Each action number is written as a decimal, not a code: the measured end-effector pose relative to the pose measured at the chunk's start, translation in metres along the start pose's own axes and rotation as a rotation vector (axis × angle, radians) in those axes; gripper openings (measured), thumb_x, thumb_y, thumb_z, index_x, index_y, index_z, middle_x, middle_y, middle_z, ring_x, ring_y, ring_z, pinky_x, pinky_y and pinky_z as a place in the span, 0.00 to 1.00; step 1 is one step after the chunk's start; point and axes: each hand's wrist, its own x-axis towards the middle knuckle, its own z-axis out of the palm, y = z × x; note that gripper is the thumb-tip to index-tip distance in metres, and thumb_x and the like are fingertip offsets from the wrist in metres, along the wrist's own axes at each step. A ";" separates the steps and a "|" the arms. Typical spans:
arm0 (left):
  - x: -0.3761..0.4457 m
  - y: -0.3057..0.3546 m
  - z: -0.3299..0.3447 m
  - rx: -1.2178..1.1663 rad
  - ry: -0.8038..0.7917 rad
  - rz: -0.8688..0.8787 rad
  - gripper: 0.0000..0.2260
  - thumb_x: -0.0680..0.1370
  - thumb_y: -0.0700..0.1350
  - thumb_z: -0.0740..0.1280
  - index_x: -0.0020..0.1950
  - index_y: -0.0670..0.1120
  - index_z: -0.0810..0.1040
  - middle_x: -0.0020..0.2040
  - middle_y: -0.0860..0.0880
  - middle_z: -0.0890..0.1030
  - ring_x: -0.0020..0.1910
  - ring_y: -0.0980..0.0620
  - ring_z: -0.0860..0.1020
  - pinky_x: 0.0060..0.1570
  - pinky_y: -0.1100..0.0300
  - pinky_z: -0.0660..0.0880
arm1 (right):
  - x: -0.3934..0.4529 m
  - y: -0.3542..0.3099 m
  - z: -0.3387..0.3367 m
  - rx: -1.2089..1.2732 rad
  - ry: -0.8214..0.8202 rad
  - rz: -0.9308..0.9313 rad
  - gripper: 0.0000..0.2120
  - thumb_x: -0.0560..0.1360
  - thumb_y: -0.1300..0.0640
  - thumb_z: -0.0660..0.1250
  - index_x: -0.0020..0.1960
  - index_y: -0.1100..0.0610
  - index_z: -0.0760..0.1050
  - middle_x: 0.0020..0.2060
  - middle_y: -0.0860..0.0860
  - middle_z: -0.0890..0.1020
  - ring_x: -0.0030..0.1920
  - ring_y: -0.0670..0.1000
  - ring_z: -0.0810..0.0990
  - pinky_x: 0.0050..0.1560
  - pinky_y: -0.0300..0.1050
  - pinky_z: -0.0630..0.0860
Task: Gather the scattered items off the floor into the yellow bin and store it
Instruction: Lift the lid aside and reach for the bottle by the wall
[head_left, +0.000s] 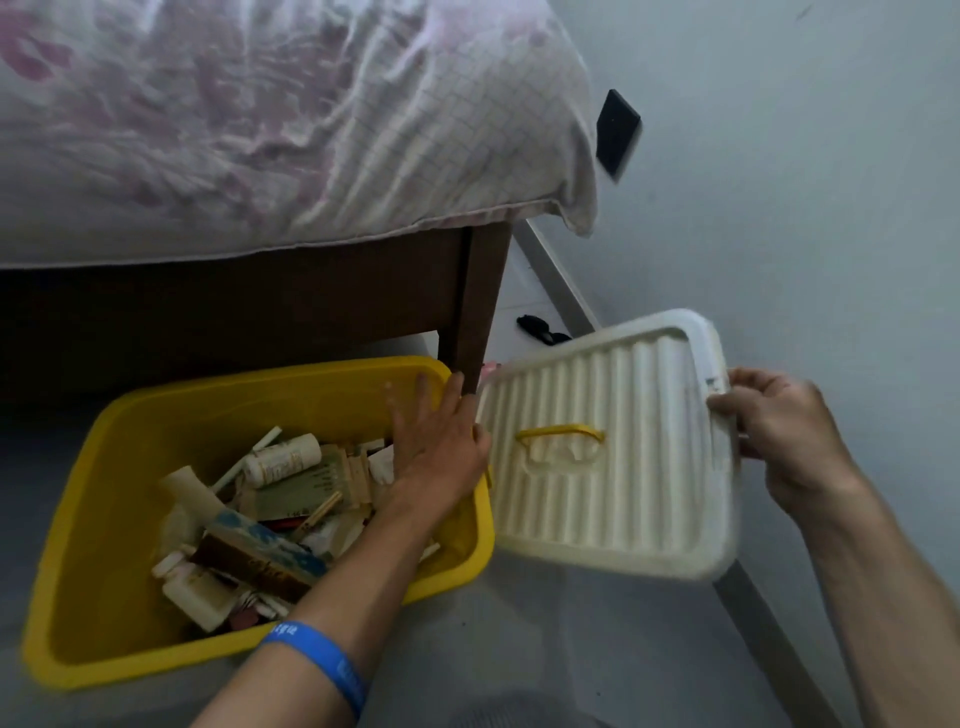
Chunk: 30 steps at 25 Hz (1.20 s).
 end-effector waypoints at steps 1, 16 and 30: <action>0.001 -0.005 -0.001 0.028 0.006 -0.031 0.19 0.78 0.53 0.50 0.65 0.52 0.71 0.79 0.51 0.57 0.75 0.39 0.52 0.69 0.31 0.45 | 0.003 0.019 -0.002 -0.027 0.029 0.069 0.09 0.72 0.67 0.64 0.46 0.60 0.82 0.32 0.52 0.81 0.30 0.51 0.77 0.33 0.43 0.72; 0.001 -0.019 0.008 -0.028 -0.022 -0.077 0.23 0.78 0.50 0.58 0.73 0.50 0.65 0.80 0.48 0.47 0.78 0.42 0.46 0.73 0.35 0.48 | -0.045 0.208 0.018 -1.026 -0.129 0.389 0.27 0.72 0.43 0.66 0.61 0.63 0.74 0.59 0.62 0.79 0.57 0.61 0.79 0.54 0.50 0.76; -0.001 -0.021 0.020 -0.187 0.014 -0.070 0.21 0.79 0.49 0.56 0.72 0.52 0.67 0.81 0.49 0.45 0.79 0.43 0.43 0.75 0.41 0.49 | -0.057 0.175 0.118 -0.927 -0.386 -0.176 0.08 0.80 0.59 0.56 0.57 0.55 0.70 0.39 0.50 0.79 0.35 0.52 0.77 0.34 0.44 0.65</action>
